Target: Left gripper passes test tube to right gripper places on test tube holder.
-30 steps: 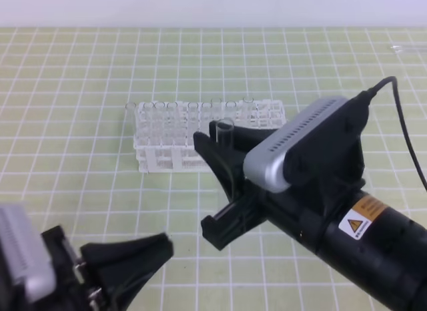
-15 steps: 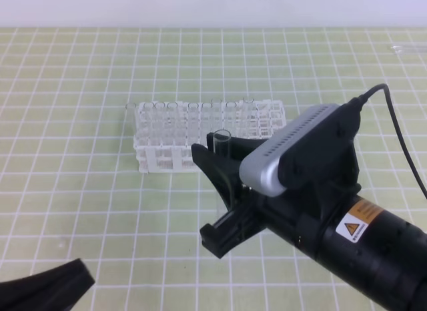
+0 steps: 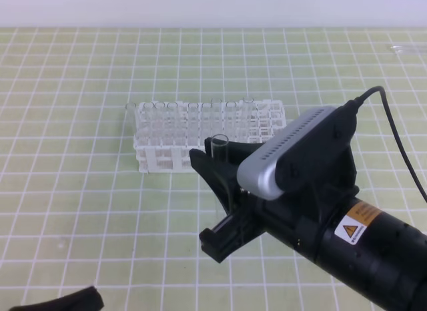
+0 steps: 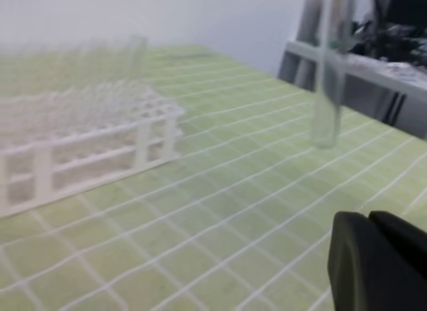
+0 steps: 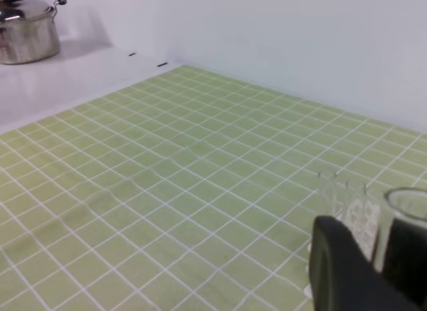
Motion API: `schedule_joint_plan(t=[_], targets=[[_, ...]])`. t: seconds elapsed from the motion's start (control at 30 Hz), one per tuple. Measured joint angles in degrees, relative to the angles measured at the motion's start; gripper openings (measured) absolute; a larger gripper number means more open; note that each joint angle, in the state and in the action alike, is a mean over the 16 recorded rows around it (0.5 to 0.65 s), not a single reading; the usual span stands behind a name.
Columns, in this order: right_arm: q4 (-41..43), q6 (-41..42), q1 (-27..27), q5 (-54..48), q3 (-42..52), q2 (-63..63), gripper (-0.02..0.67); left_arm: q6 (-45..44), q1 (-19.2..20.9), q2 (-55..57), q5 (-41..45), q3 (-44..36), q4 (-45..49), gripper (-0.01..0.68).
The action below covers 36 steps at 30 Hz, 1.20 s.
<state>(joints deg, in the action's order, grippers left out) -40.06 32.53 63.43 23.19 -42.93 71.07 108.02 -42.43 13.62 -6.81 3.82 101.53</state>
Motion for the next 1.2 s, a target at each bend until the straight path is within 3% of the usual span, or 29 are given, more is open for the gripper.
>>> schedule_joint_plan(t=[0.43, 0.9, 1.2], targets=[[0.0, 0.1, 0.0, -0.4, 0.0, 0.0, 0.09, 0.6, 0.0, 0.0, 7.8, -4.7, 0.1, -0.001], [-0.2, 0.5, -0.5, 0.3, 0.0, 0.0, 0.09, -0.7, 0.0, -0.1, 7.7, -4.9, 0.1, -0.002], [-1.5, 2.1, -4.1, 0.9, 0.0, 0.0, 0.09, -0.6, 0.0, -0.2, 7.3, -4.5, -0.5, -0.002]])
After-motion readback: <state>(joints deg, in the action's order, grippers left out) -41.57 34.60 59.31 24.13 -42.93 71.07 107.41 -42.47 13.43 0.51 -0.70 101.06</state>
